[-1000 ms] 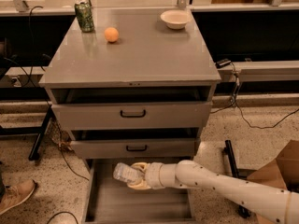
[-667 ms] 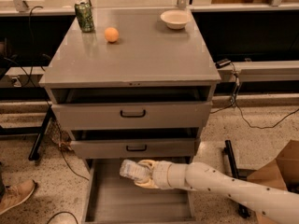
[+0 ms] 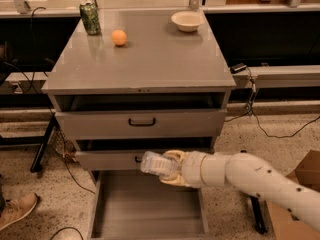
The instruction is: Pick blue plastic bottle from bottom drawer and place on counter
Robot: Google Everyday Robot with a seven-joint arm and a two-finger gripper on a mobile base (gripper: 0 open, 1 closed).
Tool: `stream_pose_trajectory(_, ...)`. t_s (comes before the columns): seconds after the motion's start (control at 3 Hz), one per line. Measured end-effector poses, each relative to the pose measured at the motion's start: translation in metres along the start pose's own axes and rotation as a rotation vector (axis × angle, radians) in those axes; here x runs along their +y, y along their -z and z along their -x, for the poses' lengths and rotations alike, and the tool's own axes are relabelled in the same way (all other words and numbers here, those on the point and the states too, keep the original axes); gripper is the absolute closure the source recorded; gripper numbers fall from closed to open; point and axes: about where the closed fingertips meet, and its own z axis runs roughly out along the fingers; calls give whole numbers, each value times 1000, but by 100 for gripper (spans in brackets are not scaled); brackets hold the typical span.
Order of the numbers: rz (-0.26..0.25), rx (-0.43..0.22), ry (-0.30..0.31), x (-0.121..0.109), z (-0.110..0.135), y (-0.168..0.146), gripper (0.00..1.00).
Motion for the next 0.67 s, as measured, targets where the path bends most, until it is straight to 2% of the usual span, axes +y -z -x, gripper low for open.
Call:
stream_pose_trajectory(0.33, -17, 42, 82, -28, 33, 47, 100)
stream_pose_trajectory(0.67, -16, 42, 82, -28, 33, 46, 100)
